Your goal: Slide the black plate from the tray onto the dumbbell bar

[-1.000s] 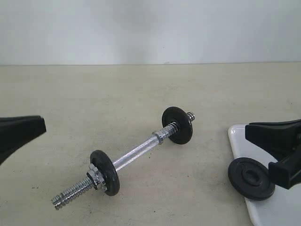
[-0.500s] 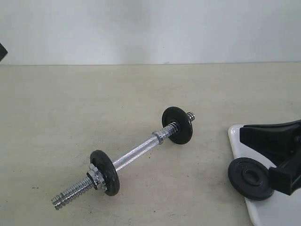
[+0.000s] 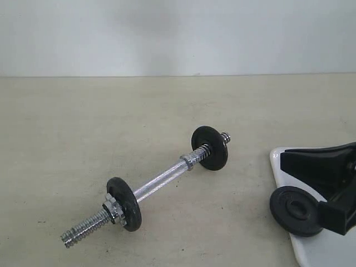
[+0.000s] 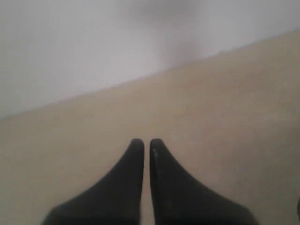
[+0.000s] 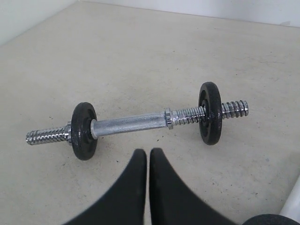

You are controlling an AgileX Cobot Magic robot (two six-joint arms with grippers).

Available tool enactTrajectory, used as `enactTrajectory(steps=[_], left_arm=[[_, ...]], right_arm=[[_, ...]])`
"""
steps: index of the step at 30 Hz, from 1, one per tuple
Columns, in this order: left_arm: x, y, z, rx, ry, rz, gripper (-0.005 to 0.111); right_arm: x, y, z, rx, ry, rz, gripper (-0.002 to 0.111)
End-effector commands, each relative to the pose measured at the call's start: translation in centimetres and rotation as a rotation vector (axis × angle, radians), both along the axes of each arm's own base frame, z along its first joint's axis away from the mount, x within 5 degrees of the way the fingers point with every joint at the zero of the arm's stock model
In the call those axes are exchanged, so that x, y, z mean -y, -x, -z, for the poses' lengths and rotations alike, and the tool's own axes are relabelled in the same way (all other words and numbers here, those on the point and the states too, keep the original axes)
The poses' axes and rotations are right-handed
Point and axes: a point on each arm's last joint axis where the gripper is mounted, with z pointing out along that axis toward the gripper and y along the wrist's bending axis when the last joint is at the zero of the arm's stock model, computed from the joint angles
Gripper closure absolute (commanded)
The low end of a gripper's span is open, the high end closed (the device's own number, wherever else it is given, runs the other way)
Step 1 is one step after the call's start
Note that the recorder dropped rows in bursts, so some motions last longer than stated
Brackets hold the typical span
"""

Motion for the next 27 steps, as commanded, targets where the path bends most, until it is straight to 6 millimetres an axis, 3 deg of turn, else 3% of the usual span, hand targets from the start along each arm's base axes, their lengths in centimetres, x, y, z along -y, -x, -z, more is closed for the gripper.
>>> enactTrajectory(steps=[1, 12, 22, 27], left_arm=[[-0.8, 0.2, 1.0, -0.14, 0.144, -0.151, 0.102], [-0.4, 0.5, 2.5, -0.17, 0.152, -0.11, 0.102], [2.6, 0.6, -1.8, 0.225, 0.382, 0.251, 0.102], [2.3, 0.3, -3.5, 0.384, 0.354, 0.247, 0.102]], right_arm=[[0.0, 0.0, -0.2, 0.012, 0.002, -0.006, 0.108], [-0.1, 0.0, -0.2, 0.011, -0.002, -0.014, 0.108], [-0.1, 0.0, -0.2, 0.011, -0.002, -0.014, 0.108], [-0.1, 0.0, -0.2, 0.011, -0.002, -0.014, 0.108]])
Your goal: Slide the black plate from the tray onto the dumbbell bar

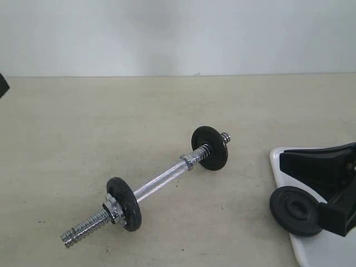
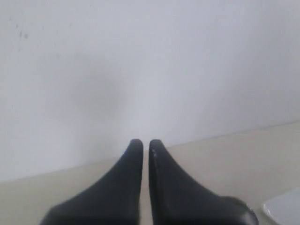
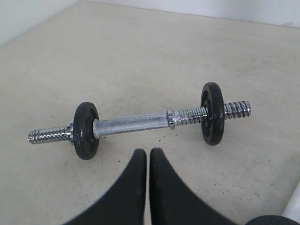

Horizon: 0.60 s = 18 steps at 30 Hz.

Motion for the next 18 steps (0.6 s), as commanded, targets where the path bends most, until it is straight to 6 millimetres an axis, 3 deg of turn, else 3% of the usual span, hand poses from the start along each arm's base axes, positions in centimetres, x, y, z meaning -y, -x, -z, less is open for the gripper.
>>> enactTrajectory(steps=[1, 6, 10, 18], left_arm=[[-0.6, -0.6, -1.5, 0.096, 0.01, -0.081, 0.102], [-3.1, -2.3, -0.5, -0.252, -0.134, -0.356, 0.102], [-4.7, -2.3, 1.1, -0.57, -0.247, -0.5, 0.102], [-5.1, -1.9, 2.8, -0.783, -0.121, -0.579, 0.102]], right_arm=[[0.0, 0.0, -0.2, 0.009, -0.001, -0.005, 0.108], [0.0, -0.1, -0.2, 0.01, 0.002, 0.001, 0.108], [0.1, -0.2, -0.1, 0.011, 0.009, 0.021, 0.108], [0.2, -0.2, -0.1, 0.013, 0.011, 0.022, 0.108]])
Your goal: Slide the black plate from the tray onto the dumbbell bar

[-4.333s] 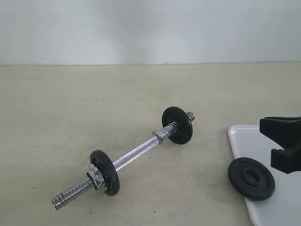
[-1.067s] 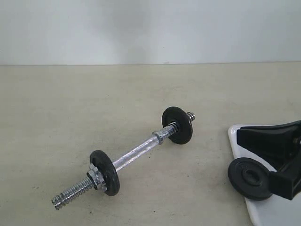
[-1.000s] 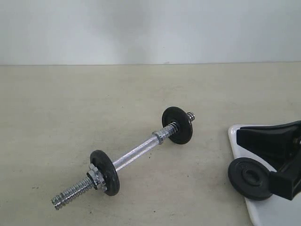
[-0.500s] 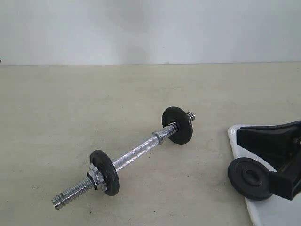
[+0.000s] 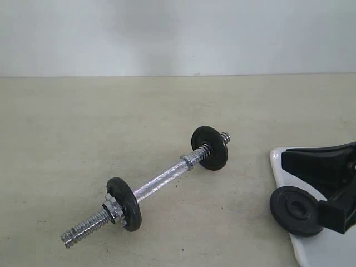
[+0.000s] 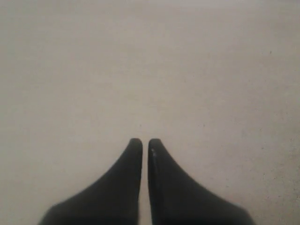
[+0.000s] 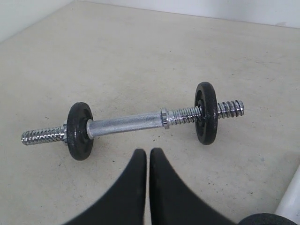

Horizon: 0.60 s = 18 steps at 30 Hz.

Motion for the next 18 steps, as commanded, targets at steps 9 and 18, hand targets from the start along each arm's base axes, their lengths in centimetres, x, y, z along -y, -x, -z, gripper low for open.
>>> enactTrajectory(steps=[9, 18], left_arm=[[0.7, 0.9, 1.6, -0.221, 0.174, -0.058, 0.102], [4.4, 0.8, 0.5, -0.194, 0.136, 0.422, 0.102]], right_arm=[[0.0, -0.1, -0.2, 0.01, 0.002, 0.005, 0.108], [0.0, -0.1, -0.2, 0.009, -0.002, 0.003, 0.108]])
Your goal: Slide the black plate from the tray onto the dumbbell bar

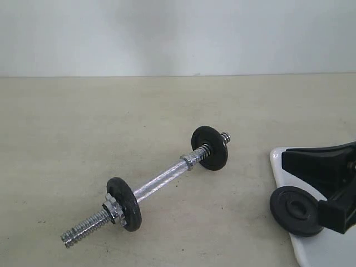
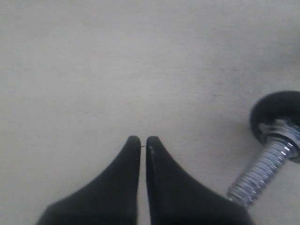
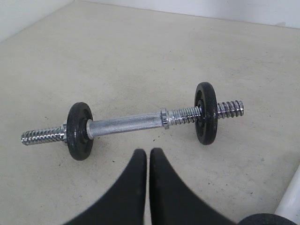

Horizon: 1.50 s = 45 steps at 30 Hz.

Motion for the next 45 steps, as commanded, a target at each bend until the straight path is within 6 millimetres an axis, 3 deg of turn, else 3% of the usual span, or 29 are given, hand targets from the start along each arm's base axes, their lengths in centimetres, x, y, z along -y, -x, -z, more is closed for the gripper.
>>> enactTrajectory(steps=[1, 8, 13, 23, 29, 35, 45], left_arm=[[2.0, -0.6, -1.5, 0.102, 0.02, 0.231, 0.102], [4.3, -1.0, -5.0, 0.147, 0.012, 0.491, 0.102], [7.0, -2.9, -6.1, 0.135, 0.019, 0.625, 0.102], [14.8, -7.8, -3.6, 0.076, -0.112, 0.801, 0.102], [18.4, -10.5, -1.7, -0.072, -0.176, 0.762, 0.102], [20.3, -12.9, 0.1, -0.239, -0.351, 0.726, 0.102], [22.0, -14.9, 0.6, -0.278, -0.335, 0.715, 0.102]], right_arm=[[0.0, -0.1, -0.2, 0.009, -0.004, -0.002, 0.108], [-0.2, 0.0, -0.5, 0.002, -0.05, -0.01, 0.108], [-0.4, 0.2, -0.5, 0.013, -0.052, -0.041, 0.108], [-0.7, 0.6, -0.4, 0.024, -0.028, -0.115, 0.108], [-0.8, 0.7, -0.3, 0.024, -0.008, -0.134, 0.108], [-0.7, 0.9, 0.1, -0.009, 0.021, -0.137, 0.108], [-0.4, 0.7, 0.3, -0.024, 0.045, -0.103, 0.108]])
